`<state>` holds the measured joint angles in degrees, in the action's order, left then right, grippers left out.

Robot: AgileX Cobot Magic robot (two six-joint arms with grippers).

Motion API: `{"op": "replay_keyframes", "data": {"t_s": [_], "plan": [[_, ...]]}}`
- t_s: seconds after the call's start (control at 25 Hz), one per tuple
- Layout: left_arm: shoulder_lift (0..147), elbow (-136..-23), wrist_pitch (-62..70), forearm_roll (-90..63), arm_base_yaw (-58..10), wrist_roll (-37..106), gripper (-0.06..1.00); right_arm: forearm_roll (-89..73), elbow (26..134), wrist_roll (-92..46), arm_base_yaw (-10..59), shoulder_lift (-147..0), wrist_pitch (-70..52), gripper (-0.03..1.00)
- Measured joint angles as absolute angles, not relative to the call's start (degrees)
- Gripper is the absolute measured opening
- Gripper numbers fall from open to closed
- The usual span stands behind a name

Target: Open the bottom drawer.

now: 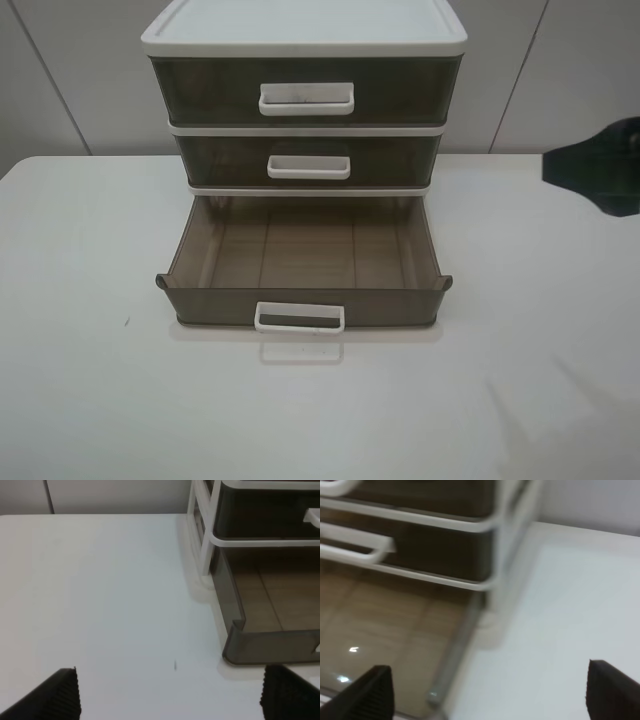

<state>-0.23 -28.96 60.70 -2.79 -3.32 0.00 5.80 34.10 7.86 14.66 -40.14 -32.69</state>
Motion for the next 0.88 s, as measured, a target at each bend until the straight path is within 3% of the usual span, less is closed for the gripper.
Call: {"op": "replay_keyframes", "data": {"t_s": [0.36,0.88], "plan": [[-0.2,-29.0,60.7,-2.8,-3.3,0.0,0.74,12.1,37.0,12.3,14.2,-15.1,-53.6,0.76],[-0.2,-29.0,60.7,-2.8,-3.3,0.0,0.74,8.4,30.4,3.7,14.2,0.2,-61.6,0.76]]}}
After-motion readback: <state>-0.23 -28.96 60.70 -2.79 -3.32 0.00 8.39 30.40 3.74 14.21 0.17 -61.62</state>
